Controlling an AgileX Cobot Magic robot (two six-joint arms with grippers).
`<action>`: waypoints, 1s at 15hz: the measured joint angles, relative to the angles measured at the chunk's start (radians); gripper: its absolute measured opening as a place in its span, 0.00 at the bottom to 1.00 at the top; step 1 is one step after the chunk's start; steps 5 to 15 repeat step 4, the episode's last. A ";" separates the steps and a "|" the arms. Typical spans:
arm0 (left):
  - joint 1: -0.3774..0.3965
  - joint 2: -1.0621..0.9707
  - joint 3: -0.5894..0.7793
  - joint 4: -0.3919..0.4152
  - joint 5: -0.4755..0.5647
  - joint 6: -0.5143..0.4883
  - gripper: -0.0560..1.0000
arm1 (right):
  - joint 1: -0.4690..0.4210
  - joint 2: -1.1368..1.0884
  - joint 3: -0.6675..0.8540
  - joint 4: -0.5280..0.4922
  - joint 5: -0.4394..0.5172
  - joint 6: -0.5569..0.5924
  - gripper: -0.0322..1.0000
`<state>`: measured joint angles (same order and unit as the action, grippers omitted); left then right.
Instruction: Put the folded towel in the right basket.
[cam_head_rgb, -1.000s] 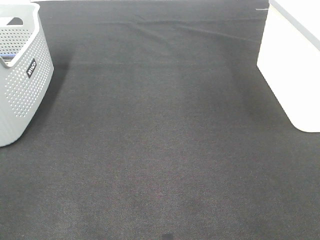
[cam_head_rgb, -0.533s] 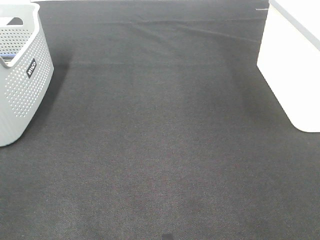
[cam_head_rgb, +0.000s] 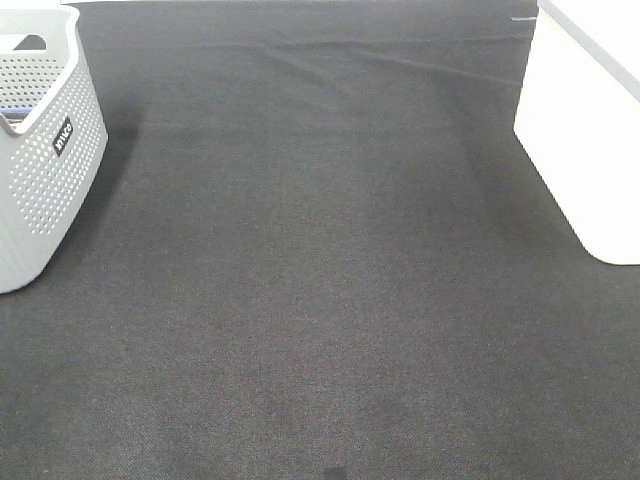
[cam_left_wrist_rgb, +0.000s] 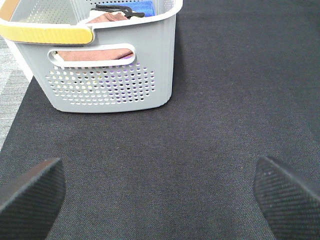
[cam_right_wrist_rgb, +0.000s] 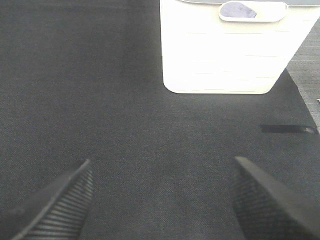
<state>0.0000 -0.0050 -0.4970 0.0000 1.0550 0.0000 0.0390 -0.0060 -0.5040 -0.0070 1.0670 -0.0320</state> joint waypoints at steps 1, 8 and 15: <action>0.000 0.000 0.000 0.000 0.000 0.000 0.97 | 0.000 0.000 0.000 0.000 0.000 0.000 0.73; 0.000 0.000 0.000 0.000 0.000 0.000 0.97 | 0.000 0.000 0.000 0.000 0.000 0.000 0.73; 0.000 0.000 0.000 0.000 0.000 0.000 0.97 | 0.000 0.000 0.000 0.000 0.000 0.000 0.73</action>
